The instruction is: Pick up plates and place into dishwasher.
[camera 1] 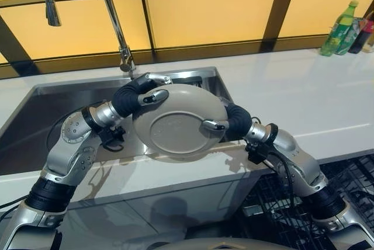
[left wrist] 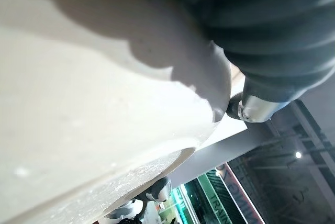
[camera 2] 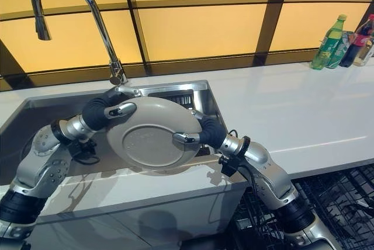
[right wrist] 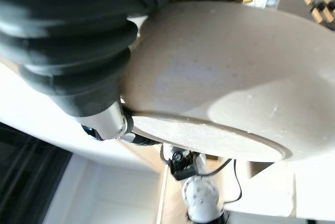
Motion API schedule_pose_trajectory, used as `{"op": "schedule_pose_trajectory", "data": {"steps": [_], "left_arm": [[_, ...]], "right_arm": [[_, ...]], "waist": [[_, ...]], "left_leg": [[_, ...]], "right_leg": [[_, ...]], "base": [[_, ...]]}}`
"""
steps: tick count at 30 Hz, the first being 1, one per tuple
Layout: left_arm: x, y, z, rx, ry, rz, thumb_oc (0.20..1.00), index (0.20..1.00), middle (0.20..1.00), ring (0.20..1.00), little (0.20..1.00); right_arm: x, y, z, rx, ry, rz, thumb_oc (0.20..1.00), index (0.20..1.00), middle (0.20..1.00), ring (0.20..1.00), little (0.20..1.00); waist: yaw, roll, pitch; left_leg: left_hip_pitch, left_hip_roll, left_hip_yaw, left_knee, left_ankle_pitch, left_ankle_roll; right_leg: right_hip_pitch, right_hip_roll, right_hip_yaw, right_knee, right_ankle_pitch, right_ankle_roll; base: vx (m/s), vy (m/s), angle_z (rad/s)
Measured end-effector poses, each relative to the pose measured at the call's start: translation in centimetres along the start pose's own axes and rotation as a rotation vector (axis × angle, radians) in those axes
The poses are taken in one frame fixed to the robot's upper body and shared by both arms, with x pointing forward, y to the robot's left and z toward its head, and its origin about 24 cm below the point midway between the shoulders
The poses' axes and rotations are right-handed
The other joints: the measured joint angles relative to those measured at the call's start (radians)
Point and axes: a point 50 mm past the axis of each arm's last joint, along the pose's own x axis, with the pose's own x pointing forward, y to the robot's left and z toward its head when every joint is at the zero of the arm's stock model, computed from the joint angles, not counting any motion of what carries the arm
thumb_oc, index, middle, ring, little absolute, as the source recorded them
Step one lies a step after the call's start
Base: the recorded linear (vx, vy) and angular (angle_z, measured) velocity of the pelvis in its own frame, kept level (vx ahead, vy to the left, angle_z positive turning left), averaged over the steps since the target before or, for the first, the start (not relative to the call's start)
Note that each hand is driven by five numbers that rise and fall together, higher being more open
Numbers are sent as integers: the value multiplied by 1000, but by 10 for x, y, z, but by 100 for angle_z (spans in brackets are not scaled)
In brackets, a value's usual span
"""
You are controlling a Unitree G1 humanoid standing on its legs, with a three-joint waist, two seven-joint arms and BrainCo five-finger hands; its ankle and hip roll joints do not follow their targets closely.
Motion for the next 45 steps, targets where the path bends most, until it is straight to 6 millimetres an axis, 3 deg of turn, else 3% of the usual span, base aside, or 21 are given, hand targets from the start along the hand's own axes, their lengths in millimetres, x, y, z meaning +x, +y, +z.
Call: {"op": "schedule_pose_trajectory", "data": {"steps": [7,14,26,28,33,36,45], "left_arm": [[-4,1,-6,-57,-76,213,1000,1000,1000,1000,1000],[-19,21,28,55,-264,445,1000,1000,1000,1000,1000],[-26,26,38,102,-342,517,1000,1000,1000,1000,1000],[-28,27,40,112,-355,530,1000,1000,1000,1000,1000],[-38,29,41,126,-361,570,1000,1000,1000,1000,1000],[-40,30,41,121,-370,579,1000,1000,1000,1000,1000],[-60,38,48,126,-393,677,1000,1000,1000,1000,1000]], "right_arm": [[2,0,2,-44,7,-58,200,200,200,200,200],[-5,-11,-3,-80,79,-164,200,200,200,200,200],[-27,-35,6,-156,100,-326,200,200,200,200,200],[-30,-39,10,-169,96,-354,200,200,200,200,200],[-39,-48,14,-221,136,-412,200,200,200,200,200],[-48,-57,19,-274,145,-484,200,200,200,200,200],[-112,-78,21,-348,211,-810,200,200,200,200,200]], "waist": [[-3,-5,-3],[-28,-13,-8],[-45,-11,-10],[-47,-10,-10],[-32,4,-13],[-56,9,-15],[-93,7,-15]], "left_leg": [[0,17,27,0,-5,-7],[0,34,35,0,-10,-15],[-2,59,69,4,-20,-30],[-1,60,59,13,-32,-32],[1,52,-61,62,-84,-32],[1,30,-54,56,-90,-16],[17,-4,-35,20,-80,4]], "right_leg": [[-16,18,28,-3,7,-10],[-20,35,34,-5,5,-19],[-51,64,78,-5,11,-35],[-57,69,99,-5,10,-42],[-75,73,189,-5,24,-39],[-87,55,207,-5,31,-20],[-119,35,259,2,38,10]], "base": [[-38,-57,-12],[-42,-92,-3],[-57,-66,-12],[-52,32,-30],[-38,135,-54],[-30,214,-22],[-28,142,-15]]}}
